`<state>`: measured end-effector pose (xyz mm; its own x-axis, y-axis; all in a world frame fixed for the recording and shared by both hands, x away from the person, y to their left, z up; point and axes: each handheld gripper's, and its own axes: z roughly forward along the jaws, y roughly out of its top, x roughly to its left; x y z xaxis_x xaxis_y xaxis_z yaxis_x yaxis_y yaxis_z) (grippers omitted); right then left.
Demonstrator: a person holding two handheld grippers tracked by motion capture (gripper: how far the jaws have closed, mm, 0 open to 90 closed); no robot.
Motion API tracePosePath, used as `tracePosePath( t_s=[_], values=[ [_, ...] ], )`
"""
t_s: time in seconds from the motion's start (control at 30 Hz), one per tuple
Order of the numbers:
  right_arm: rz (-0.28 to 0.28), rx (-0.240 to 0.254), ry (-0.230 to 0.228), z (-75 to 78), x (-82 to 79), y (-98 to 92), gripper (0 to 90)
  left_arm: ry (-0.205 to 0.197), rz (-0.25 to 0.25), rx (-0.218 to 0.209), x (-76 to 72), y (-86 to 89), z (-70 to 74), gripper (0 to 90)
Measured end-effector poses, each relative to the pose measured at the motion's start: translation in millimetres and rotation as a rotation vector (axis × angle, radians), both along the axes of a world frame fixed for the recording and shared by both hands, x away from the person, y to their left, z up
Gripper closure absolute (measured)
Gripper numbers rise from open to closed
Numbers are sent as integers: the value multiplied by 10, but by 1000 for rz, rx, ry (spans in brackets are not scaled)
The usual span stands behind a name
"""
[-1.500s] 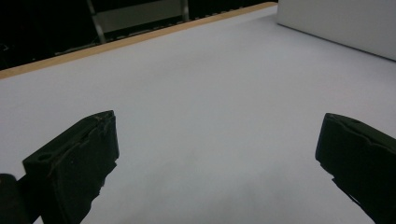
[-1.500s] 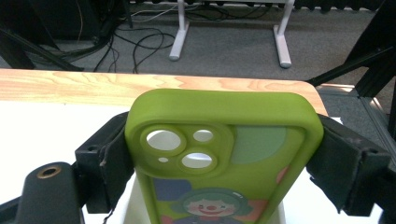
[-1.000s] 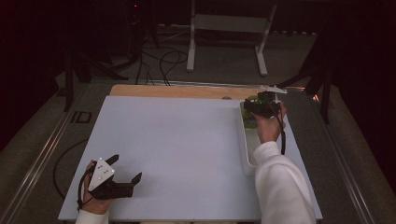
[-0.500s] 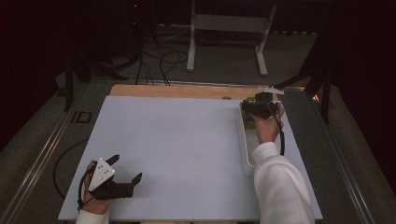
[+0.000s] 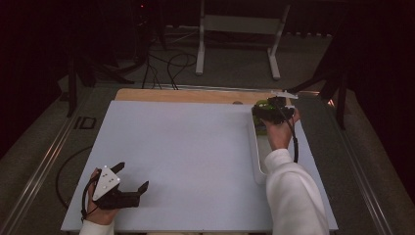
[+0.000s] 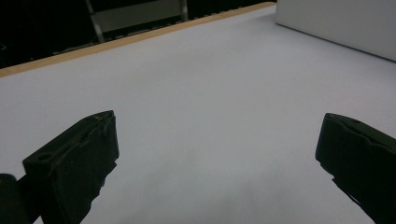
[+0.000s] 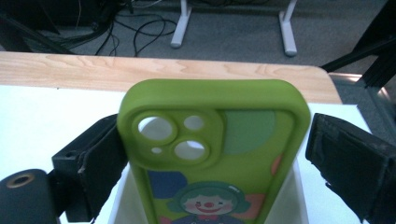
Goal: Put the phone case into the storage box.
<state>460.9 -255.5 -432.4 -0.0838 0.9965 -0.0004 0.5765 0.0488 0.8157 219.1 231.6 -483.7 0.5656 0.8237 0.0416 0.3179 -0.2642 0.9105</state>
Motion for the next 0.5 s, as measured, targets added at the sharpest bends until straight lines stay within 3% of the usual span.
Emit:
tracePosePath(
  t_s=[0.2, 0.5],
  values=[
    [9, 14, -27, 37, -14, -11, 67, -1, 0, -1, -2, -1, 2, 1],
    [48, 33, -20, 72, -77, -29, 69, -1, 1, 0, -2, -7, 3, 1]
  ],
)
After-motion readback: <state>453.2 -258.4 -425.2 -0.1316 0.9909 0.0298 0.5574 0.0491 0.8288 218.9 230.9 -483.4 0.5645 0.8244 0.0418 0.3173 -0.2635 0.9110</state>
